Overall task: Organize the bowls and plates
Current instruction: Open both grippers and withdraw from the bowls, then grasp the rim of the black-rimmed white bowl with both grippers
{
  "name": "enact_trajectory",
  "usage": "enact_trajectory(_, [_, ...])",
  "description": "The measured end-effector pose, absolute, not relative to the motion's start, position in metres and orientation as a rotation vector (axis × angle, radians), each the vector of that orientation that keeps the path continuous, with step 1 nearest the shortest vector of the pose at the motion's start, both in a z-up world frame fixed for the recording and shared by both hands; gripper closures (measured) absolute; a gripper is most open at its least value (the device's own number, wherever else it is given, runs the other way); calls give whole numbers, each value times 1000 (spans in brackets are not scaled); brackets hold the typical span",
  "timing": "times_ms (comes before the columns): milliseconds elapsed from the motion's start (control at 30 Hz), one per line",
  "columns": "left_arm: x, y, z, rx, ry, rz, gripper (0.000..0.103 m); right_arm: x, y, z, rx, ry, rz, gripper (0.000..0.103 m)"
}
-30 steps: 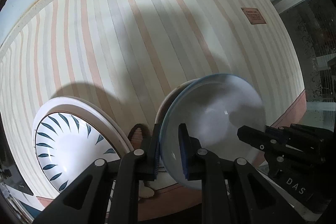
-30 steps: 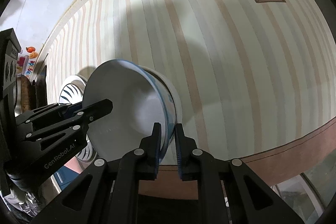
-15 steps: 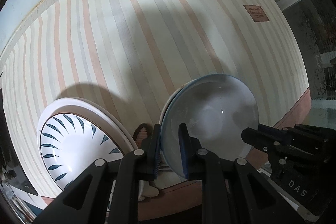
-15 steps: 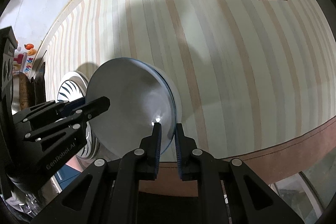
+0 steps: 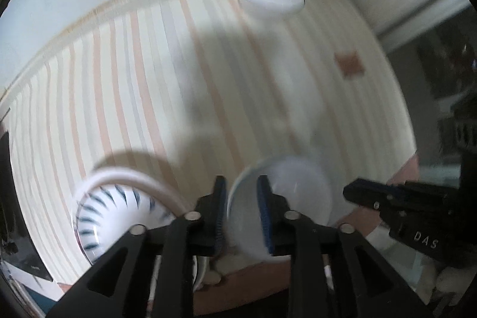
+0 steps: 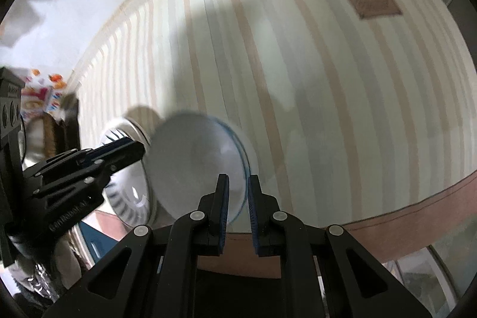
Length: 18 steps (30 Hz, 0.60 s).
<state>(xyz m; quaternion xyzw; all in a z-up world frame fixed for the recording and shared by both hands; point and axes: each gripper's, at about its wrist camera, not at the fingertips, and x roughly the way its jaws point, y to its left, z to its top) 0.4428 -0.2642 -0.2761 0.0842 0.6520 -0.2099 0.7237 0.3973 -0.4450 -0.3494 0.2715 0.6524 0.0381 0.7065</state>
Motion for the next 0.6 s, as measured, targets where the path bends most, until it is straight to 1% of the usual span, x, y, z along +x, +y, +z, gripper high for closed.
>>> enact_trajectory(33, [453,-268,-270,168,1420,-464,75,402,-453,-343,616,1426,84,81])
enact_trajectory(67, [466,-272,-266,151,1407,-459,73,407,-460,-336,624,1400,80,72])
enact_trajectory(100, [477,-276,-264,138,1404,-453,72,412,-466,-332,627,1383,76,66])
enact_trajectory(133, [492,-283,-264,121,1404,-450,71,421,-476,-327,635,1358,69,59])
enact_trajectory(167, [506,-289,-264,106,1403,-447,71,430,-485,-324,646,1341,61,55])
enact_trajectory(400, [596,-335,-282,79,1395,-404,71,504,-544,-329,747,1229,4,55])
enact_trajectory(600, [640,-359,-312,115,1408,-350,71,573,-568,-346,748,1196,-17,55])
